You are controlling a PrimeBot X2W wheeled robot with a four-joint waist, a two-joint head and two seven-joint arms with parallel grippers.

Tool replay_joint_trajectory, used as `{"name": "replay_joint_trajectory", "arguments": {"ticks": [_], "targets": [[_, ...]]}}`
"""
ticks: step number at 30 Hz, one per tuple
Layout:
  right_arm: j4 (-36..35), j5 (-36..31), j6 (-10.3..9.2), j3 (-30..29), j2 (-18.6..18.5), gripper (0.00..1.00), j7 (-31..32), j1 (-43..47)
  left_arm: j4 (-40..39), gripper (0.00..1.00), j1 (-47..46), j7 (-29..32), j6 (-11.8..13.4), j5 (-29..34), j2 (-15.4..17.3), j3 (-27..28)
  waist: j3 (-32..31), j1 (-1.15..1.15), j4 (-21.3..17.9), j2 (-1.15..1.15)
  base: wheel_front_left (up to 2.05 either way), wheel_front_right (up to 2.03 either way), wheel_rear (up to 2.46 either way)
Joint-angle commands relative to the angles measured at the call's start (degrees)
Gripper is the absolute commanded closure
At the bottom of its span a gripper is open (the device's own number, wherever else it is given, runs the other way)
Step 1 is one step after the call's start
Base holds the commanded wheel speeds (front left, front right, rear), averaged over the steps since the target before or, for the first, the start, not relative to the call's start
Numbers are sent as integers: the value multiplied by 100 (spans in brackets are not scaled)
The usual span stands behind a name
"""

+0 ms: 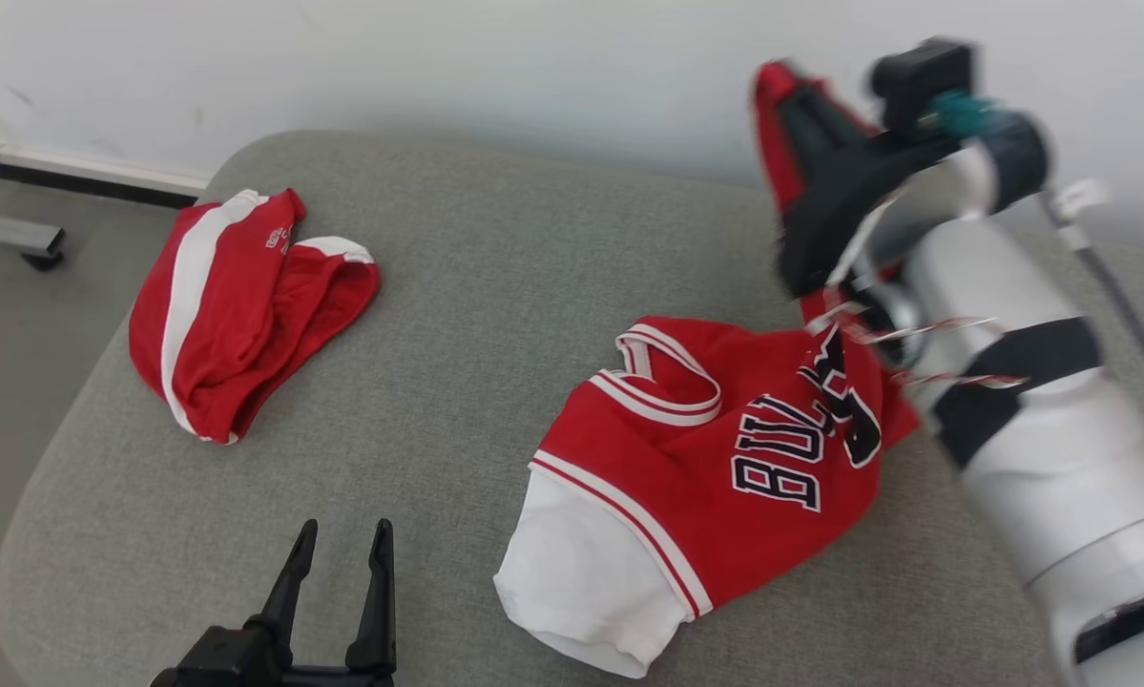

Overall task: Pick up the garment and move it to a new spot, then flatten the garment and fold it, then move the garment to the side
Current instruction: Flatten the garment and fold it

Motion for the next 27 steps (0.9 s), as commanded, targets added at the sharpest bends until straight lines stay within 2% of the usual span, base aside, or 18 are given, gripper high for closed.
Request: {"name": "replay_joint_trajectory", "arguments": {"ticks": [1,6,7,8,19,23,27], "targets": [[135,-49,-13,159,165,100,-63,9,-3,0,-42,-21,21,-58,0,-24,75,0,94,0,0,0,0],[678,69,-13,632,506,100,-221,157,10,0,-94,-21,31,-92,0,-84,133,0,185,0,0,0,0],[775,82,-13,702,533,60,-287,176,15,0,-101,-21,39,-100,0,-92,140,0,192,0,0,0,0],[876,139,-13,744,548,0,-332,193,20,0,-107,-21,47,-106,0,-99,145,0,194,0,0,0,0],[1351,629,-13,848,71,0,-1049,268,-41,0,96,-21,50,107,2,154,-134,0,-231,0,0,0,0],[1207,752,-13,736,-235,0,-1267,551,-130,0,187,-21,39,237,0,322,-279,0,-466,0,0,0,0],[678,733,-13,427,-568,0,-1321,953,-221,0,288,-21,39,337,-1,516,-362,0,-717,0,0,0,0]]}}
